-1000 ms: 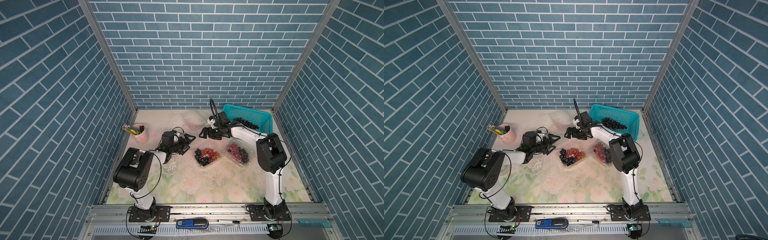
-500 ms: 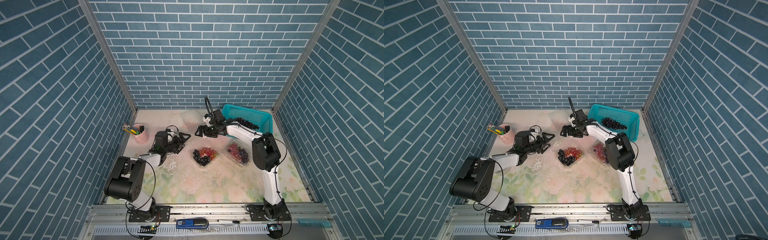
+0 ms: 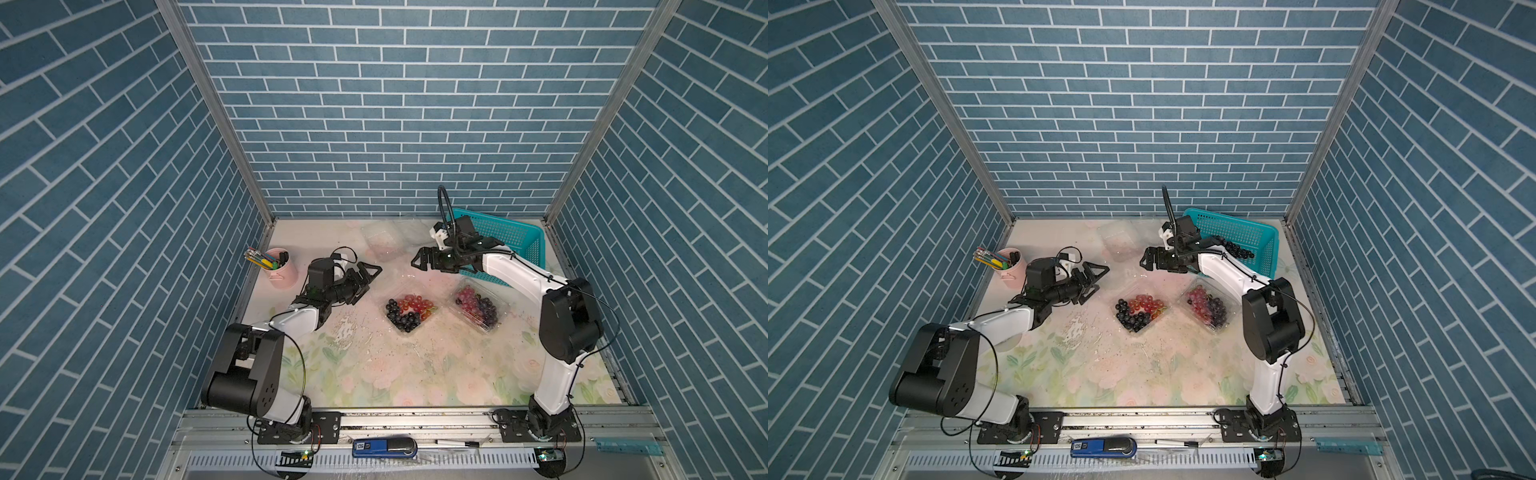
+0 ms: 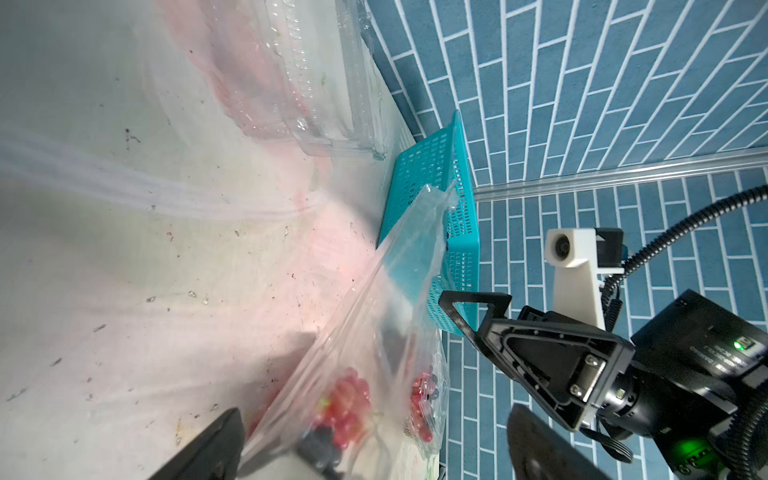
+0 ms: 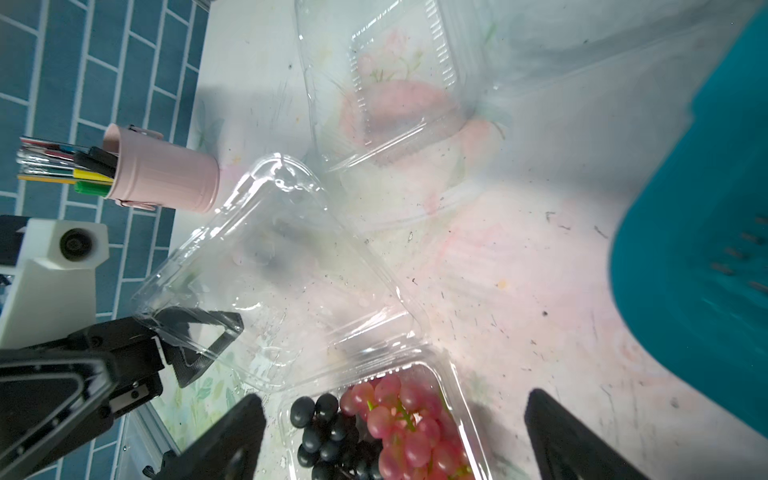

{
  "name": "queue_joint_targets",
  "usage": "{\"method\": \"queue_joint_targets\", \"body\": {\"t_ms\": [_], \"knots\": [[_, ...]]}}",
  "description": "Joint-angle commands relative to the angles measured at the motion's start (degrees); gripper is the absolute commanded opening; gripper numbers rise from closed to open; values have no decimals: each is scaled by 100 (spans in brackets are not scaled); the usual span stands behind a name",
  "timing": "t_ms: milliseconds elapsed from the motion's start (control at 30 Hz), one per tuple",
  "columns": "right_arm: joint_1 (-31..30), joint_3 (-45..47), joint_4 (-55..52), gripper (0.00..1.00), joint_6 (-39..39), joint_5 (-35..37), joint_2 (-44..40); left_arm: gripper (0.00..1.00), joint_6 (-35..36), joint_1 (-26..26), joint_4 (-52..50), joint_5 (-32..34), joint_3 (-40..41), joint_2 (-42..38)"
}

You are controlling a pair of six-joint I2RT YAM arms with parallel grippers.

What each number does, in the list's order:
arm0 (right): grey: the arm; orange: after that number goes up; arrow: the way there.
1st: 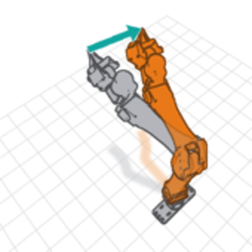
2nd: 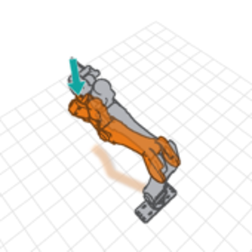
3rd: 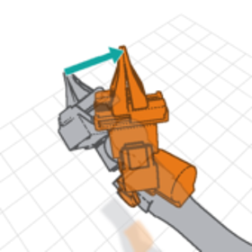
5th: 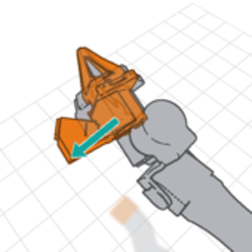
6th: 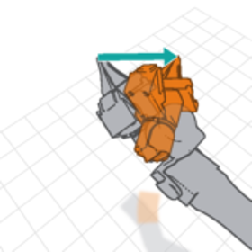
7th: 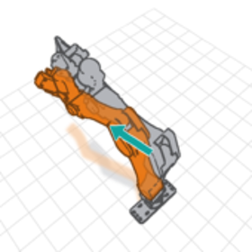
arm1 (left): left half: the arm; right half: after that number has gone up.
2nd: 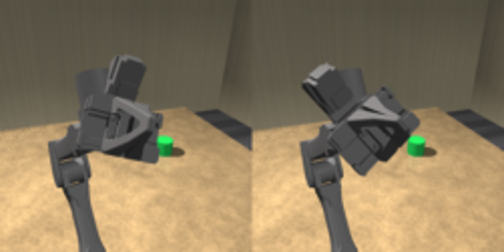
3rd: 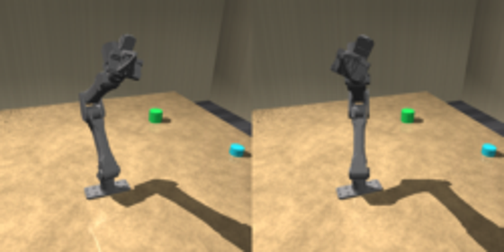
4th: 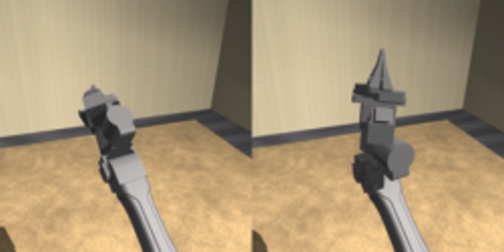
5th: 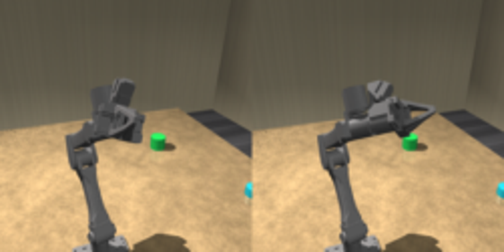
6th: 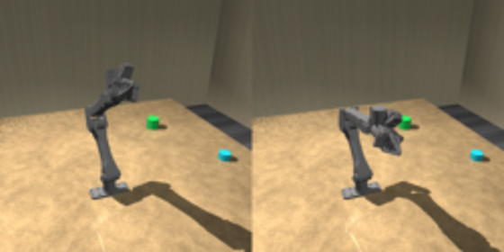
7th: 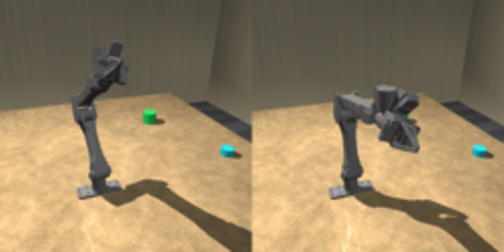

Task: Pack grapes into containers
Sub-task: Close the packing box at the center of the board.

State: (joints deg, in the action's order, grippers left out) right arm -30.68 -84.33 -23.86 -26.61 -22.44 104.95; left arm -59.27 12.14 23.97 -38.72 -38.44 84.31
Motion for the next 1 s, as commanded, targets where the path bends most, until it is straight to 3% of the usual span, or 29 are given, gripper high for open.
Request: {"method": "queue_joint_targets", "body": {"t_ms": [0, 300, 533, 800, 967], "knots": [[22, 498, 170, 99, -127, 201, -622, 100, 323, 110, -394, 4, -297, -143], [211, 2148, 994, 98, -1335, 462, -2035, 99, 367, 570, -672, 159, -606, -308], [296, 2885, 1436, 99, -1919, 375, -2527, 100, 360, 1022, -772, 355, -721, -375], [413, 3613, 1963, 97, -2480, 270, -2983, 100, -60, 1787, 36, 571, -610, 262], [387, 3963, 2192, 96, -2674, 196, -3011, 99, -347, 1856, 641, 610, -345, 601]]}}
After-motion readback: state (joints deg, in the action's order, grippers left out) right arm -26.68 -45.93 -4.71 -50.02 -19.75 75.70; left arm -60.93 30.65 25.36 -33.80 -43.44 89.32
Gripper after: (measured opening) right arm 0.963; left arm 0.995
